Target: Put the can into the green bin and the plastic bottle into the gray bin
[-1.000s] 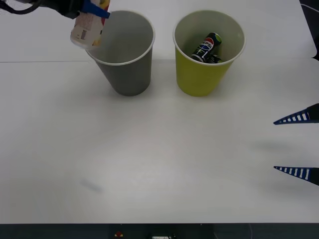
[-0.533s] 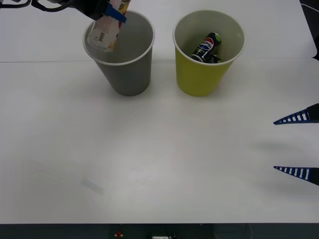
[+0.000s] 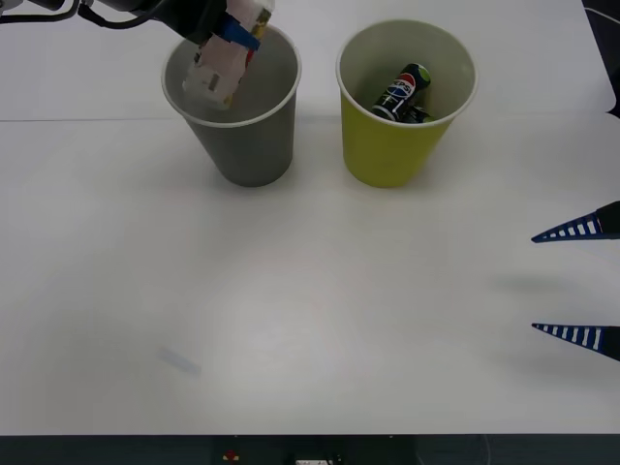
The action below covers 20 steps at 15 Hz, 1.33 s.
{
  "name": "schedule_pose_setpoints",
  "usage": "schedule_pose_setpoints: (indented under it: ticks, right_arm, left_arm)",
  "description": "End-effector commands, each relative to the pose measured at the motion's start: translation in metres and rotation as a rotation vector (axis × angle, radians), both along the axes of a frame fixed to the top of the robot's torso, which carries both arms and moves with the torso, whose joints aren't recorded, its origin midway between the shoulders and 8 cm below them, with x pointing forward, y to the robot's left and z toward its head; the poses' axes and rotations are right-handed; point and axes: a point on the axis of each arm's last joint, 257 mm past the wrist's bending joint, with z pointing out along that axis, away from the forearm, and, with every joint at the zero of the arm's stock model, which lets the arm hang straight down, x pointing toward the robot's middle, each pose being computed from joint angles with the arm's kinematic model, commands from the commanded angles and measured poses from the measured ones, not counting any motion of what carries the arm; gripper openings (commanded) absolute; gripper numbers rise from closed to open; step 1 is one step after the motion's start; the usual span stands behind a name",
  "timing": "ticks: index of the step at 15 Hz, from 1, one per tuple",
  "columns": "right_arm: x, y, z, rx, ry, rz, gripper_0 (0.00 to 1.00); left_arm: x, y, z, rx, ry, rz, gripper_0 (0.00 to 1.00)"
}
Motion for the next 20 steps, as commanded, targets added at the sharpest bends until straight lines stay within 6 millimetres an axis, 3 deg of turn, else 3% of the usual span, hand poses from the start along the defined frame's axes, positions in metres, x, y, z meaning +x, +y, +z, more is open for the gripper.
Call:
schedule_pose_setpoints:
  ticks: [1, 5, 11, 17, 20]
  right_arm:
    - [0.000, 0.000, 0.000, 0.000, 0.000, 0.000, 1.00]
    - [0.000, 0.000, 0.000, 0.000, 0.000, 0.000, 1.00]
    - [0.000, 0.000, 0.000, 0.000, 0.000, 0.000, 1.00]
    - [0.000, 0.000, 0.000, 0.000, 0.000, 0.000, 1.00]
    - [0.000, 0.000, 0.000, 0.000, 0.000, 0.000, 1.00]
  left_arm:
    - [-0.002, -0.003, 0.005, -0.010, -0.014, -0.029, 1.00]
    - [-0.014, 0.013, 0.012, -0.054, -0.074, -0.096, 1.00]
    - [-0.058, 0.054, 0.000, -0.109, -0.123, -0.249, 1.00]
    - [-0.113, 0.101, -0.036, -0.072, -0.209, -0.411, 1.00]
    - [-0.152, 0.125, -0.065, -0.040, -0.200, -0.491, 1.00]
